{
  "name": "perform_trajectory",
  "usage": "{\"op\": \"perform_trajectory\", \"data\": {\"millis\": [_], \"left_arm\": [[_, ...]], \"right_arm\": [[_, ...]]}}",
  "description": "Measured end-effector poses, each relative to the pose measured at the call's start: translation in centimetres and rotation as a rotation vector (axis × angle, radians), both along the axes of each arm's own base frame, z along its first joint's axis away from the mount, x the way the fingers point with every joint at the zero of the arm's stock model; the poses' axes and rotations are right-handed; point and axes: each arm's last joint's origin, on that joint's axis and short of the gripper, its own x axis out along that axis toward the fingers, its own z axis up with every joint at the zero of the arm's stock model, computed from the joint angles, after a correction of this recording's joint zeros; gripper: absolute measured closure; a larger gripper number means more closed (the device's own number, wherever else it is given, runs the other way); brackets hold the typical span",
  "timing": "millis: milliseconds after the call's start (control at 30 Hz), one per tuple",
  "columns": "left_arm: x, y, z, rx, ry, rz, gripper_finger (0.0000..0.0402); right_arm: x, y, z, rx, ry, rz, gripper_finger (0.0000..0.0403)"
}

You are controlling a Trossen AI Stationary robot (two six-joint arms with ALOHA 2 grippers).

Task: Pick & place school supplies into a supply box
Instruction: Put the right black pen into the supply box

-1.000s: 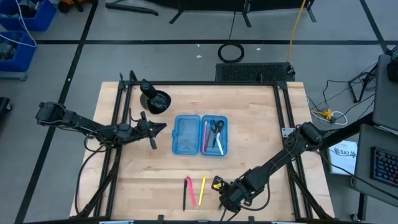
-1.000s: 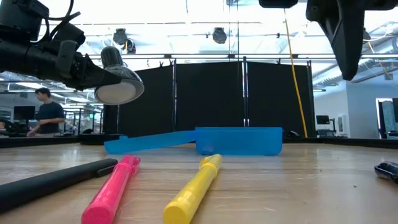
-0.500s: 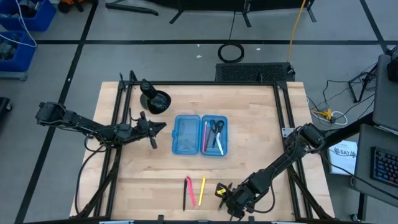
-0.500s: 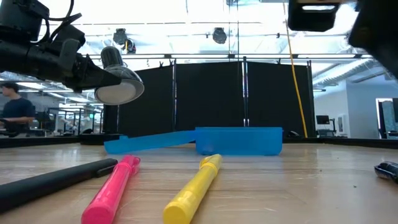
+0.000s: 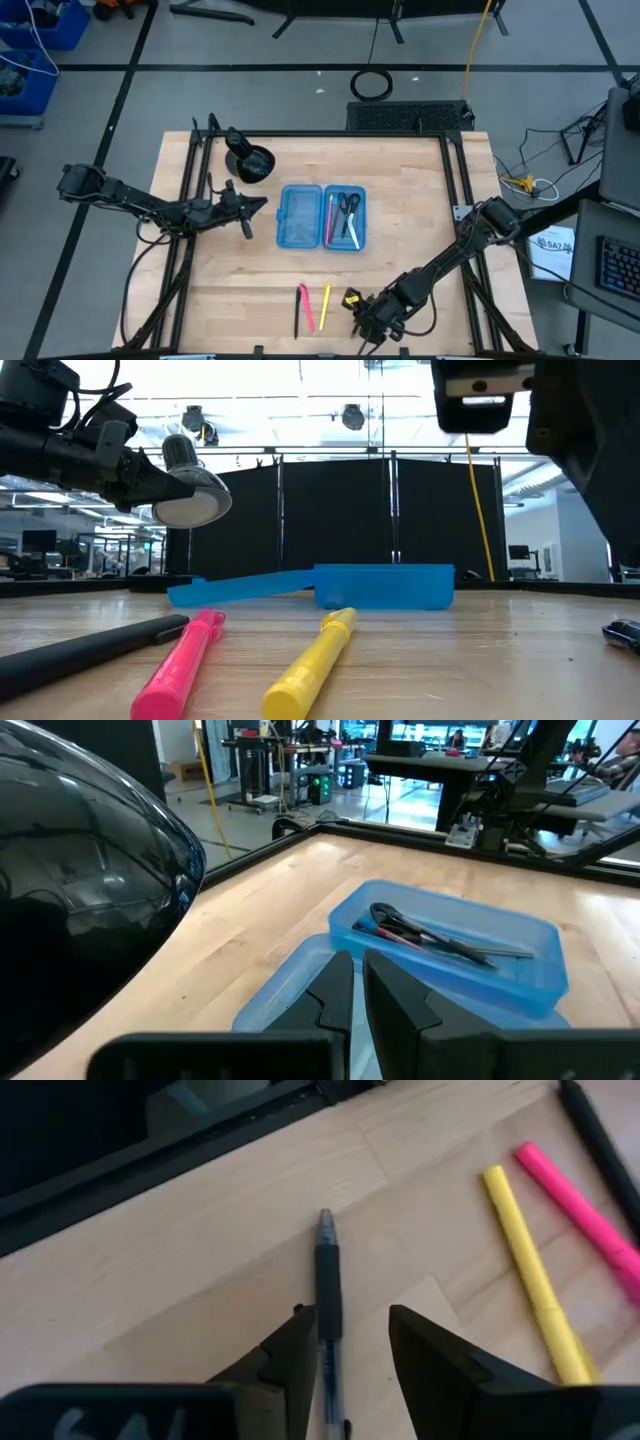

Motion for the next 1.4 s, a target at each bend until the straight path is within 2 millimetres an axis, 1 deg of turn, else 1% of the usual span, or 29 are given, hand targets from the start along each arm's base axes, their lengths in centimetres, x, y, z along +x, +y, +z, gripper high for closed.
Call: {"op": "perform_trajectory", "data": {"millis": [100,267,333,467,600,700,867,1000,1167,1300,1400], "left_arm": [[0.0,0.0,-0.1,0.002,0.013,0.000,0.0371],[-0.1,0.0,-0.4,0.007,0.045,-0.001,0.0371],[-0.1,0.0,-0.6,0.010,0.060,-0.001,0.0371],[-0.1,0.0,-0.8,0.014,0.084,-0.002,0.0371],[-0.1,0.0,-0.8,0.014,0.086,-0.002,0.0371],[-0.1,0.0,-0.8,0.014,0.085,-0.002,0.0371],[-0.1,0.0,-0.8,0.015,0.092,-0.002,0.0371],[-0.1,0.0,-0.8,0.007,0.088,-0.001,0.0371],[-0.1,0.0,-0.9,-0.003,0.085,0.001,0.0371],[-0.1,0.0,-0.9,-0.004,0.085,0.000,0.0371],[-0.1,0.0,-0.8,-0.004,0.084,0.001,0.0371]], "right_arm": [[0.3,-0.5,0.0,0.048,0.038,-0.009,0.0288],[0.8,-0.6,0.2,0.073,0.014,-0.021,0.0289],[1.1,-0.7,-0.2,0.088,0.021,-0.017,0.0289],[1.3,-0.7,-1.8,0.075,0.075,-0.045,0.0289],[1.4,-0.7,-2.9,0.062,0.105,-0.059,0.0289],[1.5,-1.0,-3.3,0.070,0.145,-0.070,0.0289],[1.3,-1.0,-3.6,0.059,0.150,-0.052,0.0291],[0.9,-1.6,-4.4,0.071,0.166,-0.057,0.0316],[-0.1,-2.7,-5.9,0.042,0.221,-0.076,0.0376],[-0.3,-2.8,-6.2,0.051,0.248,-0.069,0.0378],[-0.5,-2.6,-5.9,0.040,0.237,-0.050,0.0378]]}}
